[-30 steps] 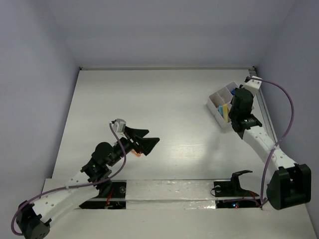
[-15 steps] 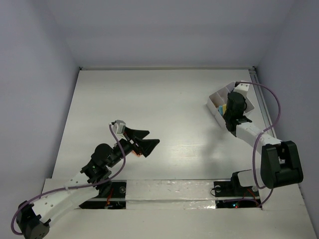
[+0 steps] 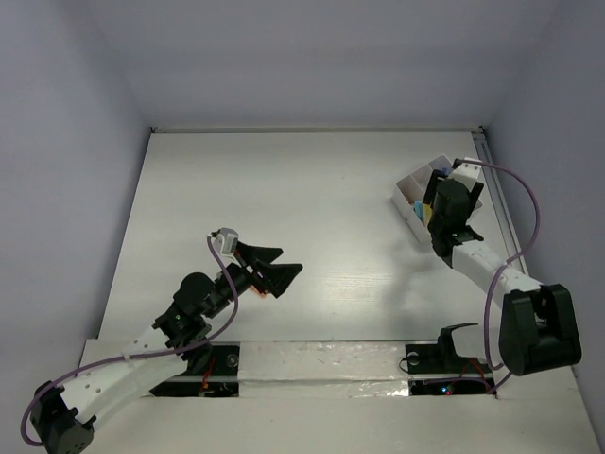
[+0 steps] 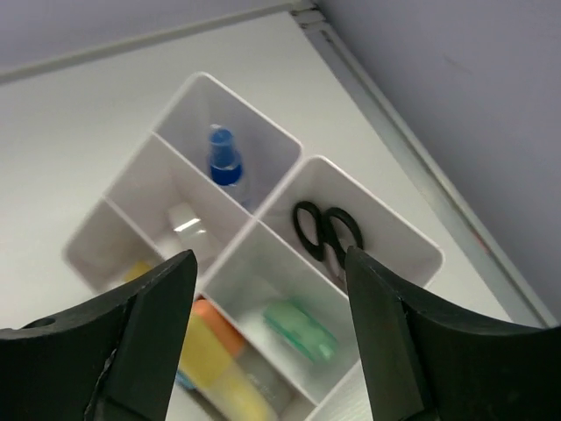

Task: Sort the stationery into containers
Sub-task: Place the pen in the storage box, then pick up the pen from the center of the board.

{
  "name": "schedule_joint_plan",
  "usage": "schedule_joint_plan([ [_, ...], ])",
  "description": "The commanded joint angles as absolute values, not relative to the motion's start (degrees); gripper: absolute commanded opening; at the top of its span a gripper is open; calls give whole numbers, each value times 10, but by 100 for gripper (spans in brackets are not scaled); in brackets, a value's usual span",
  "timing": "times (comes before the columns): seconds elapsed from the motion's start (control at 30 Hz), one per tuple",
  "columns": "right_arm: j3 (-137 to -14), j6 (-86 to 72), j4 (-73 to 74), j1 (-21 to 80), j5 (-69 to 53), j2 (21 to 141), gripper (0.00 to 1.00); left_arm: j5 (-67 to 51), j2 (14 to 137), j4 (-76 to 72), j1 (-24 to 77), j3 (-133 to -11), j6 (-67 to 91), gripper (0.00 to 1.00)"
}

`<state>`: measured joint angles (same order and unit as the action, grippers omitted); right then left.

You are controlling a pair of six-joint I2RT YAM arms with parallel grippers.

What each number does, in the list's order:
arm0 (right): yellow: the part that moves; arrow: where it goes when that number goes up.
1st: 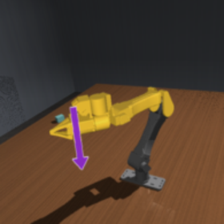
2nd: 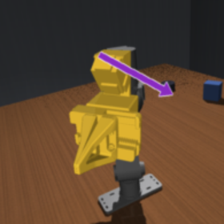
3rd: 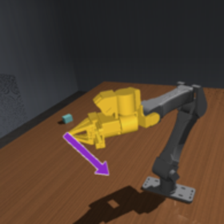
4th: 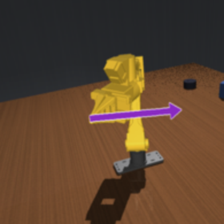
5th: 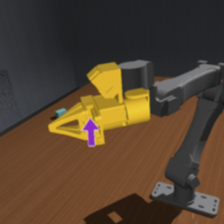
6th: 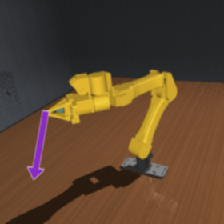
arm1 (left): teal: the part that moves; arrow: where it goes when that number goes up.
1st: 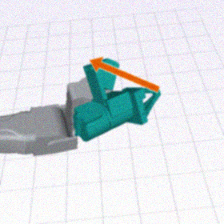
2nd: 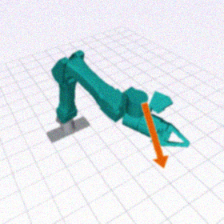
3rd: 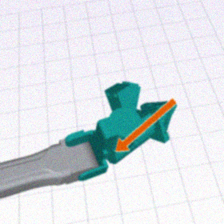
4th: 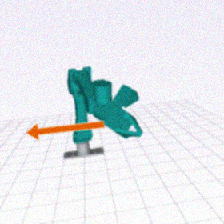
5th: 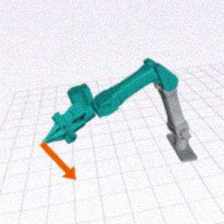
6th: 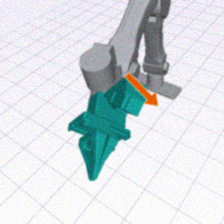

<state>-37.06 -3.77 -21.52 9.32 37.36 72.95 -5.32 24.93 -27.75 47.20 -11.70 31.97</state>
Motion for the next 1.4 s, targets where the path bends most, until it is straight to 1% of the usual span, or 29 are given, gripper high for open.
schedule_joint_plan([
  [0.0, -426, -75, -177, 89, 308, 685, 74, -32, 247, -280, 475, -143, 324, 99],
  [0.07, -443, -101, -123, 104, 263, 656, 74, -19, 243, -271, 475, -149, 330, 99],
  [0.1, -460, -108, -105, 115, 207, 649, 74, -16, 242, -268, 475, -156, 333, 99],
  [0.17, -480, -119, -48, 151, 171, 642, 71, -8, 232, -259, 475, -163, 344, 99],
  [0.23, -501, -131, -8, 231, 120, 650, 69, -5, 223, -241, 475, -181, 348, 99],
  [0.27, -506, -134, -2, 262, 116, 666, 67, 13, 219, -232, 475, -191, 350, 99],
  [0.3, -511, -145, -2, 288, 84, 677, 65, 22, 209, -222, 475, -212, 349, 99],
  [0.33, -518, -153, 15, 334, 66, 690, 64, 28, 204, -201, 475, -222, 347, 99],
  [0.4, -520, -172, 7, 380, 34, 734, 61, 45, 189, -171, 475, -266, 334, 99],
  [0.43, -523, -174, 6, 421, 30, 750, 60, 68, 184, -136, 475, -282, 329, 99],
  [0.47, -533, -178, -11, 442, 29, 767, 59, 78, 174, -119, 475, -298, 323, 99],
  [0.63, -588, -186, -26, 538, 4, 884, 57, 168, 150, -13, 475, -391, 266, 99],
  [0.67, -599, -186, -25, 566, 4, 902, 59, 181, 149, -3, 475, -400, 258, 99],
  [0.73, -633, -177, -8, 593, 4, 952, 65, 222, 143, 25, 475, -408, 248, 99],
  [0.77, -641, -172, -6, 605, 7, 967, 72, 231, 143, 31, 475, -407, 248, 99],
  [0.8, -646, -162, -5, 626, 6, 978, 75, 237, 145, 34, 475, -402, 250, 99],
  [0.87, -640, -162, -17, 640, 4, 997, 78, 243, 149, 36, 475, -392, 261, 99],
  [0.9, -634, -163, -28, 651, -20, 1000, 81, 243, 158, 34, 475, -385, 266, 99],
  [0.97, -621, -163, -43, 660, -24, 1012, 82, 243, 170, 30, 475, -381, 275, 99],
  [1.07, -628, -157, -42, 679, -10, 1034, 82, 246, 198, 30, 475, -386, 282, 99],
  [1.37, -676, -140, -33, 710, 78, 1135, 72, 259, 230, 16, 475, -364, 318, 99],
])
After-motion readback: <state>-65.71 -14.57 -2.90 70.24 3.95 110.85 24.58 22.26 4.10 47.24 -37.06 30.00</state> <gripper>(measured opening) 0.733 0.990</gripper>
